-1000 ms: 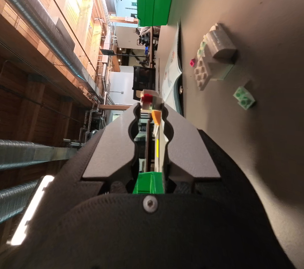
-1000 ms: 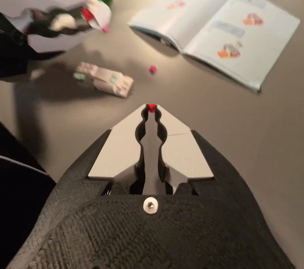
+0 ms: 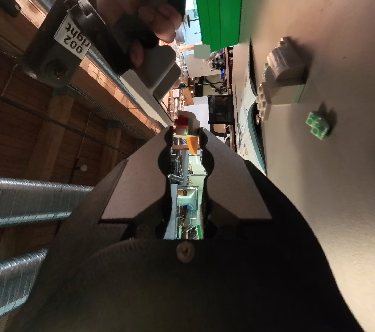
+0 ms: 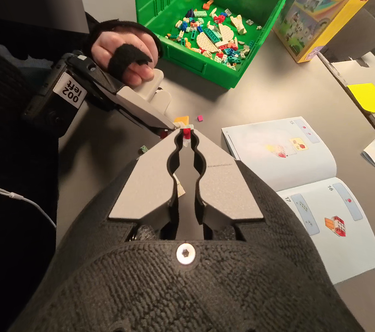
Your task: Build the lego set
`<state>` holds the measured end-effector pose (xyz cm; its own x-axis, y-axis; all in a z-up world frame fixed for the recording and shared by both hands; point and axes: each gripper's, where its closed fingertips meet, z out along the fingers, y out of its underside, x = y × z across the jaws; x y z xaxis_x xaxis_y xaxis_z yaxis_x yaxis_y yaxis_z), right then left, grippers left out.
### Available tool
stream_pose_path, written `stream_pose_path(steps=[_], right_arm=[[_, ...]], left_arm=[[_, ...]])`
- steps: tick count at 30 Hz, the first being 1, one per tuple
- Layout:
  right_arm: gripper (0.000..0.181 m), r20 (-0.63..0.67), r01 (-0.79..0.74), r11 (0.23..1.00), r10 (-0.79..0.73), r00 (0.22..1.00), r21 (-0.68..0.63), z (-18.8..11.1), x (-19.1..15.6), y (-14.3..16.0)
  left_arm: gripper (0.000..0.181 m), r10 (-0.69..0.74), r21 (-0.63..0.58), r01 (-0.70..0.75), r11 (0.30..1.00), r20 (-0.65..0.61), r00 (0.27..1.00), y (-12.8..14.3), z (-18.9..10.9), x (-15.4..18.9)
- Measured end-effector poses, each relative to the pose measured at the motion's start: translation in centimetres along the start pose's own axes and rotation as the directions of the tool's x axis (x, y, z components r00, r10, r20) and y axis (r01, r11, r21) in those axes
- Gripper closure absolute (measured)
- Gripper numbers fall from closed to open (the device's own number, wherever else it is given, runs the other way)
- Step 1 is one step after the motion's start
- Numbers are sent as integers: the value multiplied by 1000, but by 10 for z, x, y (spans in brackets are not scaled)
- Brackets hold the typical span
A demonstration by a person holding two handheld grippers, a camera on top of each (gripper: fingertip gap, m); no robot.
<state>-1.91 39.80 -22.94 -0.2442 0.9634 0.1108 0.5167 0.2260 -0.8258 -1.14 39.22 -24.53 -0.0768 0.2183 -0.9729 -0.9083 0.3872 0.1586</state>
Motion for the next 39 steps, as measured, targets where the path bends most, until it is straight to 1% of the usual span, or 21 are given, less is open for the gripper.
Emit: stream_pose_path(steps=[19, 22, 24, 26, 27, 28, 29, 30, 31, 32, 33, 35, 37, 39], right_arm=[[171, 5, -19, 1000, 20, 1000, -3, 1, -2, -3], [164, -11, -7, 1000, 7, 1000, 5, -2, 0, -4], [151, -30, 46, 999, -45, 999, 28, -7, 3, -7], [137, -48, 160, 986, -158, 986, 55, -13, 2, -10], [132, -69, 230, 972, -226, 972, 55, -15, 1, -9], [132, -95, 261, 964, -257, 962, 40, -15, 4, -5], [130, -93, 219, 975, -216, 972, 24, -14, 7, 0], [128, -50, 112, 993, -110, 993, 31, -12, 7, 3], [127, 16, -28, 997, 27, 1000, 68, -12, 5, 2], [128, 84, -185, 975, 176, 981, 121, -13, 5, -3], [131, 152, -342, 925, 319, 935, 166, -15, 8, -8], [133, 268, -590, 786, 537, 800, 185, -14, 15, -11], [133, 377, -746, 651, 661, 649, 143, -9, 12, -8], [134, 468, -840, 535, 723, 508, 87, -3, 5, -8]], left_arm=[[157, -6, -6, 6, 1000, 3, 1000, 2, 0, -1], [157, -7, -9, 7, 1000, 4, 1000, 2, 1, -1], [157, -12, -17, 12, 1000, 1, 1000, 4, 1, 0], [157, -16, -19, 16, 1000, -1, 1000, 5, 1, 0], [157, -16, -20, 16, 1000, 1, 1000, 5, 1, -1], [157, -16, -22, 16, 1000, 6, 1000, 5, 1, -2], [157, -16, -23, 16, 1000, 11, 1000, 5, 1, -3], [157, -15, -23, 16, 1000, 15, 1000, 5, 1, -3], [157, -14, -24, 14, 1000, 20, 1000, 5, 1, -4], [157, -12, -25, 13, 1000, 28, 1000, 5, 1, -6], [157, -12, -28, 13, 1000, 36, 999, 5, 1, -7], [157, -9, -33, 11, 999, 49, 999, 5, 1, -10], [157, -8, -36, 10, 999, 60, 998, 6, 0, -12], [157, -6, -35, 9, 999, 64, 998, 6, 0, -13]])
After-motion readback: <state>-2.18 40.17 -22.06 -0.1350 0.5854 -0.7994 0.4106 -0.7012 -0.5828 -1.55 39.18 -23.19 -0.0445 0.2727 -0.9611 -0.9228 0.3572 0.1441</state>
